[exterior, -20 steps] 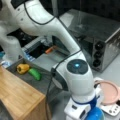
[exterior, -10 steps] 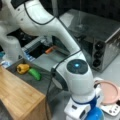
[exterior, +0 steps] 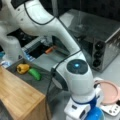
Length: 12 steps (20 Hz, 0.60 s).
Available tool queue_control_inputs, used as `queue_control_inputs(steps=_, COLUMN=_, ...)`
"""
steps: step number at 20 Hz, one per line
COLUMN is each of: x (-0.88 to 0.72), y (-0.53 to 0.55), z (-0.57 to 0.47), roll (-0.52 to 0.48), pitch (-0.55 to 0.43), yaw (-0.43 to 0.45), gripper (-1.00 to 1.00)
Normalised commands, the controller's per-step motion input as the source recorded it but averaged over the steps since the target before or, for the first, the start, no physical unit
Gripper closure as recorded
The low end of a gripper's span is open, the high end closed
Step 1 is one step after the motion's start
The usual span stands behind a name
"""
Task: Open the drawer. Pick up the carrot. Put the carrots in the drawer.
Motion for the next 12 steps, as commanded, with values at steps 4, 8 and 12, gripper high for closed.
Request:
queue_control_inputs(steps=4, x=0.22, y=0.10, z=-0.21, roll=0.109, pitch=0.146, yaw=0.009, gripper=1.00)
queue_control_inputs(steps=8, x=0.19, y=0.01, z=-0.05, roll=0.088, pitch=0.127, yaw=-0.003, gripper=1.00)
queue_control_inputs(steps=12, x=0.16, y=-0.03, z=-0.03, roll=0.073, pitch=0.135, yaw=-0.009, gripper=1.00)
